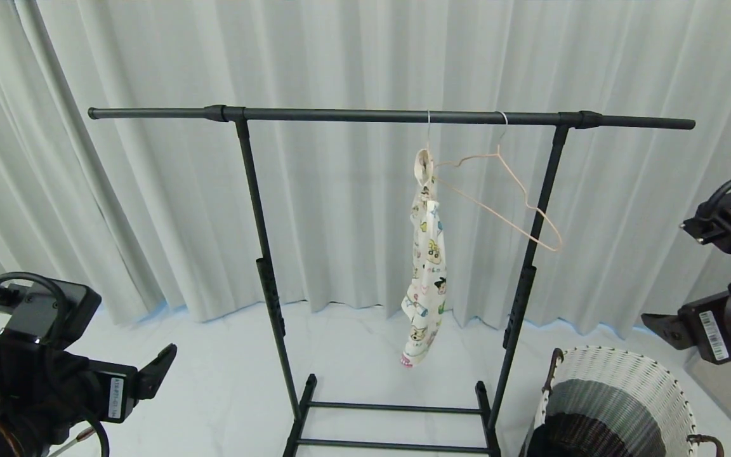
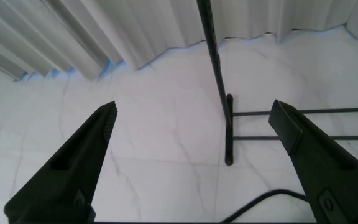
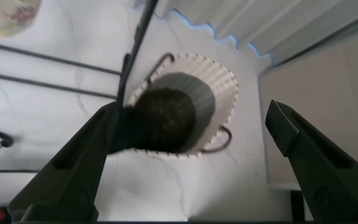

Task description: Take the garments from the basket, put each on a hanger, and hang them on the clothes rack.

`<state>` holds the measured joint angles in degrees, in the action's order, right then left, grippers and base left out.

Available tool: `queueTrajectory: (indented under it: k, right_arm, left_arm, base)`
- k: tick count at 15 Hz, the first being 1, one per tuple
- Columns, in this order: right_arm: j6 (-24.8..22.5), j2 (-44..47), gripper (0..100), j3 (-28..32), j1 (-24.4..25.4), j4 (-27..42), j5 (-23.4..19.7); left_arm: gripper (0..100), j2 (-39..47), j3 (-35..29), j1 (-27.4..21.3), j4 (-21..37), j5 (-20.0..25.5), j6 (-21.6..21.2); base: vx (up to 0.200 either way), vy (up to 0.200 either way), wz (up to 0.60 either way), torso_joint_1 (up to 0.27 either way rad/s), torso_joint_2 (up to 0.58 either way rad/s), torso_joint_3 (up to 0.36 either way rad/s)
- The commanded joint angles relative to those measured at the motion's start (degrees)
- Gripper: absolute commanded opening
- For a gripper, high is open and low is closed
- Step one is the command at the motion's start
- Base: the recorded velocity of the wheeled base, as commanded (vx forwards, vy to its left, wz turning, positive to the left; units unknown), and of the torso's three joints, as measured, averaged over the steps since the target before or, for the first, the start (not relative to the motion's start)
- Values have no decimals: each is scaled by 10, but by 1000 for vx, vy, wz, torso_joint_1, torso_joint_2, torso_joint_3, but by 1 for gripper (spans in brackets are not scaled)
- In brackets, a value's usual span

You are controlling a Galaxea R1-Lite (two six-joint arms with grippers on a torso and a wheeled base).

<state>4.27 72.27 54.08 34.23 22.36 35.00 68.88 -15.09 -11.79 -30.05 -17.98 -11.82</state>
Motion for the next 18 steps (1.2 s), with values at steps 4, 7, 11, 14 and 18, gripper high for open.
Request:
queueTrajectory:
  k: [4, 7, 11, 14, 18]
  right_arm:
    - [-15, -43, 100, -37, -4, -24, 1]
    - [-18, -70, 100, -64, -9, -24, 6]
    - [-36, -80, 100, -74, -16, -24, 13]
    - [-37, -80, 100, -78, -17, -24, 13]
    - [-37, -80, 100, -84, -20, -24, 13]
  left_arm:
    - [100, -16, 10, 1, -1, 0, -1]
    - [100, -23, 2, 2, -1, -5, -1]
    - [100, -37, 11, 5, 0, -15, -1]
    - [100, -37, 11, 5, 0, -16, -1]
    - [100, -37, 23, 5, 0, -16, -5]
  base:
    - [-200, 0, 0, 4, 1, 5]
    - [0, 0, 0, 0, 0, 0]
    - [0, 0, 0, -25, 59, 34]
    - [0, 0, 0, -172, 413, 230]
    - [0, 0, 0, -193, 477, 276]
